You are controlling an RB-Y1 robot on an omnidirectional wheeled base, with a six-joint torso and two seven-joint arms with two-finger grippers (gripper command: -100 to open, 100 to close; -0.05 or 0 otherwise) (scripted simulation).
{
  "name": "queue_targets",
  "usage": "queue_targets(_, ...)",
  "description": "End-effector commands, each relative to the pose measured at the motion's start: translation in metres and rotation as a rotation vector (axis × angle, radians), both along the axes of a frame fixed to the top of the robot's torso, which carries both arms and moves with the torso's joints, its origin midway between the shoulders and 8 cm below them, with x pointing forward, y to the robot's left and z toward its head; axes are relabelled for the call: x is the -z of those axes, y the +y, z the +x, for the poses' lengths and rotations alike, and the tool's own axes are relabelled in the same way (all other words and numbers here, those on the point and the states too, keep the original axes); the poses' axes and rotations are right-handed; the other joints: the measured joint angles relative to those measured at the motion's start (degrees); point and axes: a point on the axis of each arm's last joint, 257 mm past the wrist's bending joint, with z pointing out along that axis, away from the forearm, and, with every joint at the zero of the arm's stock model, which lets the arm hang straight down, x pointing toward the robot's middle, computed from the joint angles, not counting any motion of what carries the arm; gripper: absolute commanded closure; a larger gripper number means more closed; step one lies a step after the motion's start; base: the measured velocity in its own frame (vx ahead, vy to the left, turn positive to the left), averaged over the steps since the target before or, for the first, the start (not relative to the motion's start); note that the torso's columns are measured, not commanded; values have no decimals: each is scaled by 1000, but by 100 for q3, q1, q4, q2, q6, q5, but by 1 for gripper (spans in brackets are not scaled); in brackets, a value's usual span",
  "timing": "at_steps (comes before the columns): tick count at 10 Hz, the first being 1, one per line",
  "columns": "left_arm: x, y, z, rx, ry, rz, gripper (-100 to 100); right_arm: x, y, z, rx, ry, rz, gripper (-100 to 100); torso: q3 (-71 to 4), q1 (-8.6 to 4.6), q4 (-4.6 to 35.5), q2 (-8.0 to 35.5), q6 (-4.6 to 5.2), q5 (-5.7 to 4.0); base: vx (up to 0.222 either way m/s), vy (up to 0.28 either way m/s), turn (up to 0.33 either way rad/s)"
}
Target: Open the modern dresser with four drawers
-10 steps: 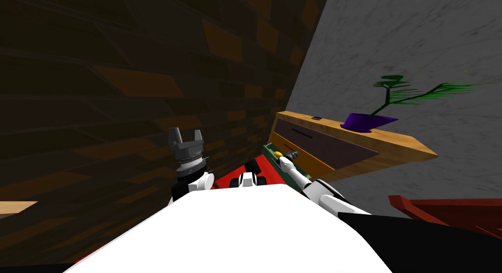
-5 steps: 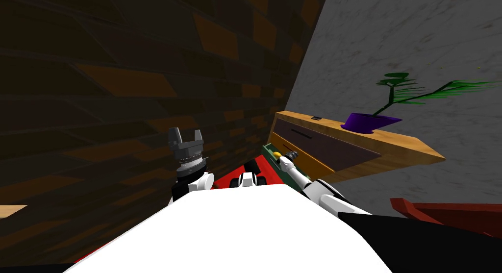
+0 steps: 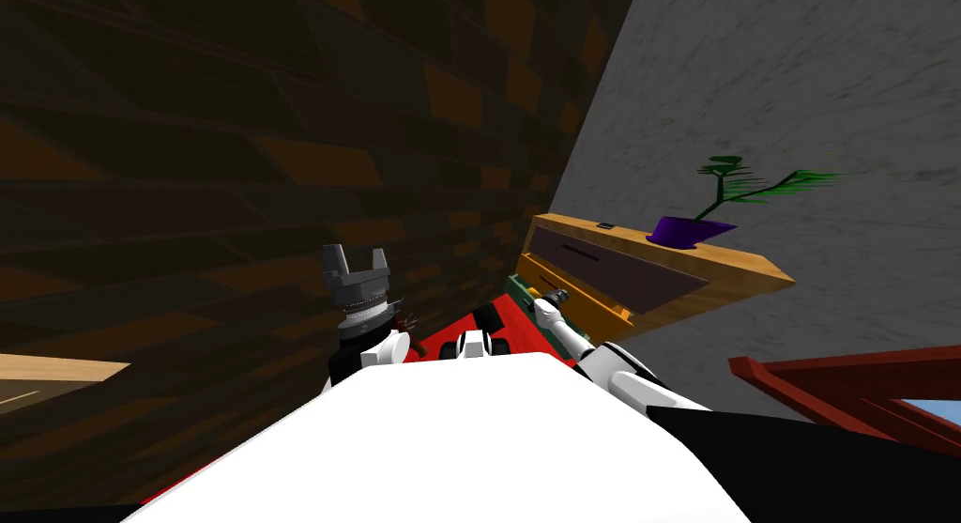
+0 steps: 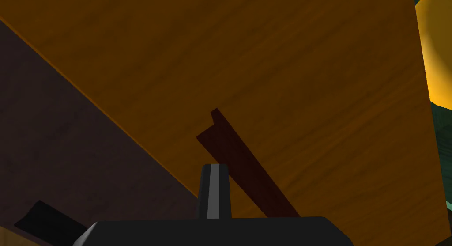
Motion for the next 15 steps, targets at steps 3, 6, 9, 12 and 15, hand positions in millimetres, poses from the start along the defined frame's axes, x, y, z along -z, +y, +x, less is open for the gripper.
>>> queue_targets(3,0,0,0,0,0,0,0,2,5,-6,15,-18,-1,-100,7,19,4,16,-2,6,76,27,11)
queue_targets(6,0,0,0,0,0,0,0,-1,8,-2,11,-19,-2,100,30,47,5,42,-10,-2,-50,78,-12)
queue_targets(9,0,0,0,0,0,0,0,-5,13,4,7,-20,-4,100,12,49,7,23,0,14,-97,176,-14)
queue_targets(12,0,0,0,0,0,0,0,-3,9,2,4,-19,2,-100,-2,-32,1,-1,3,-7,1,-45,-1)
queue_targets(15,0,0,0,0,0,1,0,-2,4,2,-1,-19,8,-100,12,31,7,22,1,9,43,-186,3)
